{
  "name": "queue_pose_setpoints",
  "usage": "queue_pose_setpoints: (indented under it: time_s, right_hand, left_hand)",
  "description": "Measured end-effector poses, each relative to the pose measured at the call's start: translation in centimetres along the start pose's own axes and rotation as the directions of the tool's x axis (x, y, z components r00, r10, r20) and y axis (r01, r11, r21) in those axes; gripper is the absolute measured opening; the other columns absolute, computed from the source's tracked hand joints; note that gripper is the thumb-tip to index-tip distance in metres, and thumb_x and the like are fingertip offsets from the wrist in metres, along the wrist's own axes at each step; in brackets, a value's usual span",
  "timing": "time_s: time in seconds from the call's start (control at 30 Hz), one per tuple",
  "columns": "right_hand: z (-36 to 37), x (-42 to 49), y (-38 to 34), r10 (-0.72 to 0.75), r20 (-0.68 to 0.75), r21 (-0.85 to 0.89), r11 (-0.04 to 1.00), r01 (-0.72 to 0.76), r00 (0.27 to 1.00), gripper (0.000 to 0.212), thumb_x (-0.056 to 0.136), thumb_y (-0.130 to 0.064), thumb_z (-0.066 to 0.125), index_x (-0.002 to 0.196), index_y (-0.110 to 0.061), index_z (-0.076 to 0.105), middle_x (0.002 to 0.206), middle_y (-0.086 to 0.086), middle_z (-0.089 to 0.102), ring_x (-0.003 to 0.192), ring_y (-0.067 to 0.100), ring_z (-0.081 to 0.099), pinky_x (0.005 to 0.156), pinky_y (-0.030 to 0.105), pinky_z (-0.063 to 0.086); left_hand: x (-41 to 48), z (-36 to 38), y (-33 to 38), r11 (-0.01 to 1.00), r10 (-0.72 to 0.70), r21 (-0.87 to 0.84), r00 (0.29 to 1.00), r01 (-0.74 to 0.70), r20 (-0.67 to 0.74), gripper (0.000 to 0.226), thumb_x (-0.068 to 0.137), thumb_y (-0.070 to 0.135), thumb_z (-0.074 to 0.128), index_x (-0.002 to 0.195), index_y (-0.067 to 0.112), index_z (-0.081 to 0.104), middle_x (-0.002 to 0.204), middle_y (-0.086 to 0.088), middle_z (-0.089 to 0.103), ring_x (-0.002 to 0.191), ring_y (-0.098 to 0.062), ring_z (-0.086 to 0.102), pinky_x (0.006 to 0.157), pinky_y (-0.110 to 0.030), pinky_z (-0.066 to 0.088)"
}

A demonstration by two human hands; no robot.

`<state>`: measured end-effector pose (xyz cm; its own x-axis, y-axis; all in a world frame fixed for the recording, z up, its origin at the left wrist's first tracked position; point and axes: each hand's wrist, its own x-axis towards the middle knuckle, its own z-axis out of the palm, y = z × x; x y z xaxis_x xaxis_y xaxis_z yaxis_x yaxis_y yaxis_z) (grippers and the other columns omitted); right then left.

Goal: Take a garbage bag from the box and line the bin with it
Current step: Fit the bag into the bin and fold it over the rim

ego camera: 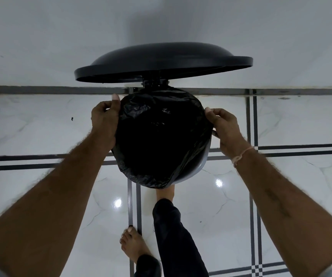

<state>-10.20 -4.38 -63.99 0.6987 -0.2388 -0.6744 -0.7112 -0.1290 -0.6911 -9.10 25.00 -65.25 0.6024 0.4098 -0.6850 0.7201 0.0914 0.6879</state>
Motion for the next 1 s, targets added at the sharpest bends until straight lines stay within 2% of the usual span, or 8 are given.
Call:
queue_pose_setpoints:
  time_s: [0.1, 0.23, 0.4, 0.6, 0.7, 0.8, 0.93, 1.0]
  right_hand:
    - [-0.5, -1.3, 1.0, 0.025, 0.022, 0.007, 1.000, -0.025, 0.999, 0.022, 0.099, -0.029, 0.068, 0.099, -0.007, 0.070, 0.087, -0.001, 0.071, 0.065, -0.008, 0.067, 0.058, 0.008, 0.049]
    - [-0.3, -1.5, 1.4, 0.260, 0.060, 0.120, 0.957, -0.266, 0.964, 0.030, 0.101, -0.043, 0.062, 0.098, -0.015, 0.074, 0.095, -0.004, 0.073, 0.092, 0.010, 0.065, 0.084, 0.033, 0.049]
    - [0.6, -0.6, 0.5, 0.426, 0.062, 0.270, 0.863, -0.426, 0.902, 0.030, 0.107, -0.038, 0.053, 0.093, -0.018, 0.070, 0.091, -0.002, 0.070, 0.085, 0.017, 0.064, 0.072, 0.043, 0.051]
    - [1.6, -2.2, 2.6, 0.117, -0.306, 0.158, 0.985, -0.071, 0.945, 0.018, 0.093, -0.032, 0.072, 0.088, -0.016, 0.065, 0.081, 0.003, 0.067, 0.071, 0.014, 0.063, 0.067, 0.030, 0.056]
    - [2.2, -3.9, 4.3, 0.016, -0.400, 0.061, 0.998, 0.009, 0.916, 0.025, 0.080, -0.044, 0.079, 0.090, -0.027, 0.063, 0.091, 0.008, 0.067, 0.084, 0.023, 0.068, 0.081, 0.040, 0.060]
    - [2.4, -4.8, 5.2, -0.060, -0.424, 0.011, 0.997, 0.072, 0.903, 0.017, 0.084, -0.025, 0.082, 0.084, -0.022, 0.066, 0.080, -0.001, 0.069, 0.076, 0.017, 0.066, 0.078, 0.036, 0.061]
    - [1.5, -4.8, 5.6, 0.053, -0.397, 0.203, 0.979, 0.031, 0.916, 0.008, 0.093, -0.008, 0.074, 0.091, -0.001, 0.073, 0.074, 0.003, 0.069, 0.066, 0.013, 0.062, 0.064, 0.022, 0.056]
    - [1.2, -5.0, 5.6, 0.161, -0.334, 0.306, 0.950, -0.055, 0.929, 0.006, 0.096, -0.008, 0.070, 0.093, -0.004, 0.073, 0.074, 0.001, 0.066, 0.065, 0.011, 0.058, 0.056, 0.018, 0.049]
  left_hand:
    - [-0.5, -1.0, -0.9, 0.993, -0.037, -0.107, 0.999, 0.040, 0.031, 0.043, 0.102, 0.052, 0.048, 0.108, 0.016, 0.071, 0.101, 0.002, 0.074, 0.092, -0.011, 0.073, 0.076, -0.029, 0.059]
    - [-1.2, -2.1, -3.1, 0.996, -0.024, -0.088, 0.995, 0.032, 0.096, 0.026, 0.108, 0.029, 0.048, 0.097, 0.018, 0.069, 0.086, 0.005, 0.070, 0.066, -0.002, 0.069, 0.055, -0.019, 0.053]
    - [-1.5, -2.1, -3.4, 0.992, -0.081, -0.094, 0.994, 0.088, 0.078, 0.036, 0.106, 0.043, 0.048, 0.090, 0.018, 0.069, 0.085, 0.003, 0.070, 0.072, -0.010, 0.068, 0.050, -0.016, 0.053]
    - [-2.5, -2.3, -4.3, 0.986, -0.079, -0.150, 0.997, 0.076, -0.010, 0.034, 0.102, 0.046, 0.051, 0.101, 0.016, 0.067, 0.095, 0.003, 0.068, 0.090, -0.016, 0.066, 0.072, -0.030, 0.053]
    - [-3.6, -2.3, -5.2, 0.984, -0.019, -0.177, 1.000, 0.018, -0.008, 0.014, 0.103, 0.029, 0.057, 0.102, 0.016, 0.063, 0.083, 0.005, 0.065, 0.074, -0.011, 0.061, 0.066, -0.026, 0.051]
    - [-4.3, -2.4, -5.5, 0.984, 0.026, -0.176, 1.000, -0.027, -0.011, 0.015, 0.104, 0.023, 0.055, 0.111, 0.013, 0.065, 0.084, 0.006, 0.066, 0.071, -0.007, 0.062, 0.063, -0.021, 0.053]
    - [-4.3, -2.1, -5.5, 0.991, 0.050, -0.124, 0.998, -0.054, -0.035, 0.015, 0.105, 0.023, 0.054, 0.111, 0.013, 0.063, 0.080, 0.006, 0.064, 0.059, 0.003, 0.061, 0.055, -0.015, 0.052]
    - [-4.4, -2.1, -5.5, 0.992, 0.049, -0.117, 0.998, -0.053, -0.040, 0.015, 0.105, 0.025, 0.054, 0.111, 0.014, 0.063, 0.079, 0.006, 0.063, 0.055, 0.004, 0.059, 0.052, -0.014, 0.051]
